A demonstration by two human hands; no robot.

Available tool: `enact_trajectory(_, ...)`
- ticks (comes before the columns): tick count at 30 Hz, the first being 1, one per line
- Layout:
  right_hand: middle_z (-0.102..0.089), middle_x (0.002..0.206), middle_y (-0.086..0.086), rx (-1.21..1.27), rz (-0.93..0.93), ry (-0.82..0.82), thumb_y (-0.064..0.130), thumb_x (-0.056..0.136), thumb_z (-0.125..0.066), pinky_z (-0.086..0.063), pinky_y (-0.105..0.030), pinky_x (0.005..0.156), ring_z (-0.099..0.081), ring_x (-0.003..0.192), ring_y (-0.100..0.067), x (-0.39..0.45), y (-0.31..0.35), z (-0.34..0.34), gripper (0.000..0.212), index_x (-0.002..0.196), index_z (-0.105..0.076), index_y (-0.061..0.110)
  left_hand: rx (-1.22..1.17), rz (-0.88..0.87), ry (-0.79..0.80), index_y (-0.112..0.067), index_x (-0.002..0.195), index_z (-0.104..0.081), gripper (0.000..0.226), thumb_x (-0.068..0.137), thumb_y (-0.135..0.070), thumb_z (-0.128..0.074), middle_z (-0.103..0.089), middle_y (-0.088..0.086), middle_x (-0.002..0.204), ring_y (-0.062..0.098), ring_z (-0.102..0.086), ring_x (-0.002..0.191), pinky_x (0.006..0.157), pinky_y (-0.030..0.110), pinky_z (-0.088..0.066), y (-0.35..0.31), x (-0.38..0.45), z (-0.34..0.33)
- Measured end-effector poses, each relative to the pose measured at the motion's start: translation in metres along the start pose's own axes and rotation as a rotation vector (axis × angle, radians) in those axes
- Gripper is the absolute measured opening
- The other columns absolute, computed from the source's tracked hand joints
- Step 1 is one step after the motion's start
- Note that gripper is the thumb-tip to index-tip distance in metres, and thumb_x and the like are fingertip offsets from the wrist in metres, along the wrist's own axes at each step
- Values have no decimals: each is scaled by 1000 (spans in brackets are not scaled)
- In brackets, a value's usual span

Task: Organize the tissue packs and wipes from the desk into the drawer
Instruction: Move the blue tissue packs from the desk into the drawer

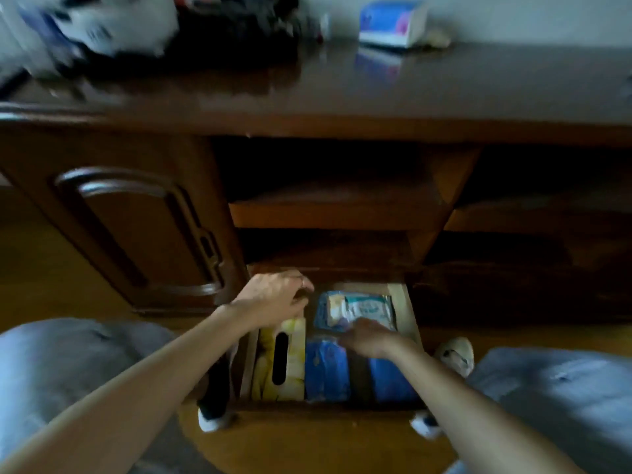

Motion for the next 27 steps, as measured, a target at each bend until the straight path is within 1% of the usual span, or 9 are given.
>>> enact_trajectory(2,-65,86,10,21,142,-226,42,102,-52,-47,-29,73,-68,89,-17,-28,28,69,21,100,-68,28,24,-73,-272,-37,120,-66,27,96,-41,-55,-63,-19,123,2,-64,102,74,20,-46,-3,5,67)
enact_trajectory(5,-76,90,19,152,362,-625,37,98,-60,-56,-26,76,-72,76,0,-80,70,170,14,105,-70,44,13,-159,-635,-32,108,-71,20,92,-32,-59,-69,-16,109,4,-65,94,67,19,-46,-7,17,162)
enact_trajectory(8,-73,95,32,59,475,-877,42,95,-54,-54,-24,77,-69,86,7,-116,102,254,18,104,-68,50,-4,-119,-779,-30,102,-71,16,92,-26,-60,-69,-14,104,9,-63,95,69,24,-50,-10,44,231)
enact_trajectory(11,-70,109,25,-136,408,-1050,40,95,-57,-52,-32,85,-61,106,1,-120,118,319,20,112,-66,46,-64,-30,-746,-32,105,-70,16,92,-29,-60,-66,-12,105,13,-63,95,73,33,-54,-5,84,273)
enact_trajectory(14,-64,132,7,-258,220,-949,40,98,-60,-48,-37,97,-56,126,-18,-99,117,362,33,130,-62,34,-45,16,-664,-34,110,-69,20,93,-33,-58,-65,-9,114,17,-64,102,79,34,-53,2,133,293)
enact_trajectory(17,-73,107,7,-365,112,-927,46,96,-58,-52,-34,78,-68,104,-22,-67,115,396,17,98,-70,34,5,41,-591,-36,114,-66,23,93,-35,-56,-62,-8,117,18,-62,108,82,33,-49,12,188,297)
enact_trajectory(21,-67,69,8,-419,73,-962,55,93,-53,-45,-29,58,-67,70,-16,-20,126,446,41,71,-67,24,-22,122,-507,-34,119,-62,26,93,-35,-57,-59,-5,118,19,-59,111,82,34,-47,32,265,284)
enact_trajectory(25,-69,106,5,-366,86,-1144,54,95,-56,-45,-33,68,-67,96,-21,30,132,497,24,107,-61,33,-35,167,-557,-28,132,-56,39,93,-34,-57,-57,-1,125,21,-55,117,84,36,-48,54,336,273)
enact_trajectory(27,-59,127,-4,-304,103,-1233,52,91,-63,-50,-40,80,-58,116,-28,58,130,526,46,127,-51,26,-1,166,-620,-24,138,-51,48,91,-32,-57,-54,3,133,24,-48,125,94,39,-46,64,371,274)
Point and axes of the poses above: each hand's wrist, its own x-axis towards the middle knuckle, its own z-axis out of the back of the hand, y = z × x, the point moved 2 cm from there along x, towards the middle knuckle
